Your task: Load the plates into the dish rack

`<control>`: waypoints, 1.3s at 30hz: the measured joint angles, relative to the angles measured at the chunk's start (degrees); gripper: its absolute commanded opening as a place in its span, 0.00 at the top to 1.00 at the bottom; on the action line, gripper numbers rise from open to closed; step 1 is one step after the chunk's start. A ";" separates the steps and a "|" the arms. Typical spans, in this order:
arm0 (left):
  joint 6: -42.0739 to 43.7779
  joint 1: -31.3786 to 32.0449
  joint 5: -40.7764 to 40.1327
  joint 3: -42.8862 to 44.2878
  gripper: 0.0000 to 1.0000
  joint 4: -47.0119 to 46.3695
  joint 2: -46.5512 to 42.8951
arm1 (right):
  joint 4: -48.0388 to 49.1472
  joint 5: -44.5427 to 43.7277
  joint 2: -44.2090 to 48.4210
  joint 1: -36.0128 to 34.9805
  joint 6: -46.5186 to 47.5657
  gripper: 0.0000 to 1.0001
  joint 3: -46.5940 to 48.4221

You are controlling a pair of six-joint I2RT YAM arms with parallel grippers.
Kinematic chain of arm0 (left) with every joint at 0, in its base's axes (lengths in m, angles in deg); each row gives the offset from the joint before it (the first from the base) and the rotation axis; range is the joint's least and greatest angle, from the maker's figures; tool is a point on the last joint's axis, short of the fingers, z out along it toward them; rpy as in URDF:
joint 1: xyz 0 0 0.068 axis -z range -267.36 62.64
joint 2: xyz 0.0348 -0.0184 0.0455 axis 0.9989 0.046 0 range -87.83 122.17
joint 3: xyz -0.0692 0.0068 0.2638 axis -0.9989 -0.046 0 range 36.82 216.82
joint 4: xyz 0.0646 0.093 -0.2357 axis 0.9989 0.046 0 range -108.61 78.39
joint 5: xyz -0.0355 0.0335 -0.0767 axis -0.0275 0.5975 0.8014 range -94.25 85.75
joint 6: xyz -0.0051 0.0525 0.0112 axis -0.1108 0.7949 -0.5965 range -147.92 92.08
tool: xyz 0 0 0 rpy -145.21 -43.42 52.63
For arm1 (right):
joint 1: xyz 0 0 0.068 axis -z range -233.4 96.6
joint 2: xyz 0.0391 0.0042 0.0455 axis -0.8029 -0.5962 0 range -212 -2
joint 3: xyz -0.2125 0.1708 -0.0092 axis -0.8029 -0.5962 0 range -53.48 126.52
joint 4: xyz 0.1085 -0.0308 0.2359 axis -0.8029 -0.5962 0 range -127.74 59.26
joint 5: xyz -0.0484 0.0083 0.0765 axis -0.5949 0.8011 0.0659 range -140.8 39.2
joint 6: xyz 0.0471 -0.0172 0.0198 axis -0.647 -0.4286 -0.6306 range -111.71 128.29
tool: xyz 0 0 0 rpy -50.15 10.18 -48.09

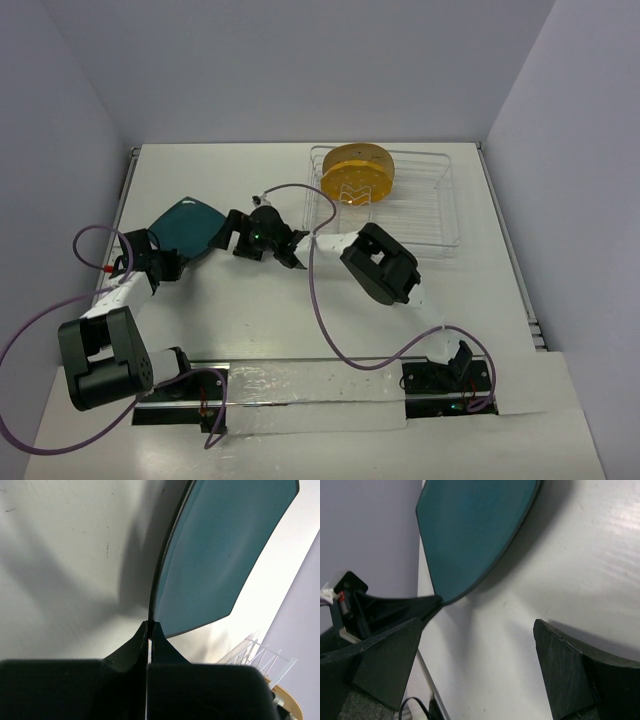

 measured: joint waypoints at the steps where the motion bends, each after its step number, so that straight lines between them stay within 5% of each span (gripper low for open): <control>1: 0.03 0.00 0.00 0.00 1.00 0.03 0.00 | -0.40 -0.34 -0.77 0.00 -0.48 0.00 1.44; 9: 0.81 0.00 0.02 0.00 1.00 1.16 -0.75 | -3.85 -2.04 -10.23 -0.26 -6.96 0.01 17.26; 25: 2.79 0.07 2.06 0.72 1.00 2.36 -1.00 | -7.53 -6.06 -11.65 -2.07 -16.05 0.13 18.77; 32: 3.23 0.52 3.24 1.03 1.00 2.63 -0.98 | -6.61 -4.23 -13.08 -1.47 -19.19 0.24 19.26; 39: 3.41 1.53 3.41 1.06 1.00 2.86 -0.99 | -4.41 -2.91 -15.15 -0.27 -21.94 0.54 20.06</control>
